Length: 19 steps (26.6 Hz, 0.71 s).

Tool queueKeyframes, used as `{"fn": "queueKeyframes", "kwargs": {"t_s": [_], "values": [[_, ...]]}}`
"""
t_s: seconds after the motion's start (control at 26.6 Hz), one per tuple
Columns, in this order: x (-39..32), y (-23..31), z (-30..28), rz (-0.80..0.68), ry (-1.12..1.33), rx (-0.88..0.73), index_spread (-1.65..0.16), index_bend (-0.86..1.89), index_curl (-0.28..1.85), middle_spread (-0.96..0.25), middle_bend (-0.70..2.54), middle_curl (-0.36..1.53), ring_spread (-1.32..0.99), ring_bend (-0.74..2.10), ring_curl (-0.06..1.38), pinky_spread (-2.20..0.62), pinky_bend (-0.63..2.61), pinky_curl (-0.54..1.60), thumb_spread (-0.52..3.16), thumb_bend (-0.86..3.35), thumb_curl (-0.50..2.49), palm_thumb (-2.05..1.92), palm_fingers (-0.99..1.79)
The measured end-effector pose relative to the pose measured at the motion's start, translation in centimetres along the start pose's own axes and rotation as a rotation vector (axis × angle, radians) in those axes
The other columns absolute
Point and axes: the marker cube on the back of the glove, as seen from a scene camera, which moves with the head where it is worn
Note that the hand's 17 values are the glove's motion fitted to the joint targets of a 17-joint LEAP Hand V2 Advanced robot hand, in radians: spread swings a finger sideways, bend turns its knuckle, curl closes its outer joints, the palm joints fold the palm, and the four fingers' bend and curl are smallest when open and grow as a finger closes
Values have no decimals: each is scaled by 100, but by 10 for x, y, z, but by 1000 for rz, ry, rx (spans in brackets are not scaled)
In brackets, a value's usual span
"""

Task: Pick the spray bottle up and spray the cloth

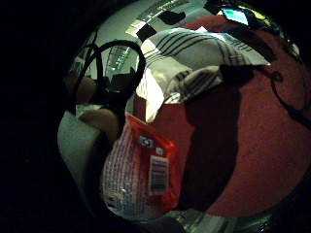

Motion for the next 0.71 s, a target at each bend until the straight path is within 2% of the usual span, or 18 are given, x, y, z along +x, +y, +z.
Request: {"fn": "queueKeyframes", "kwargs": {"t_s": [0.26, 0.71], "values": [[-2, -28, 14, 95, 54, -88, -22, 12, 30, -6, 35, 45, -5, 49, 39, 8, 28, 37, 96, -2, 48, 83, 113], [7, -47, 24, 205, 120, -180, -22, 11, 29, -5, 36, 46, -5, 49, 39, 8, 29, 37, 97, -3, 49, 81, 112]]}}
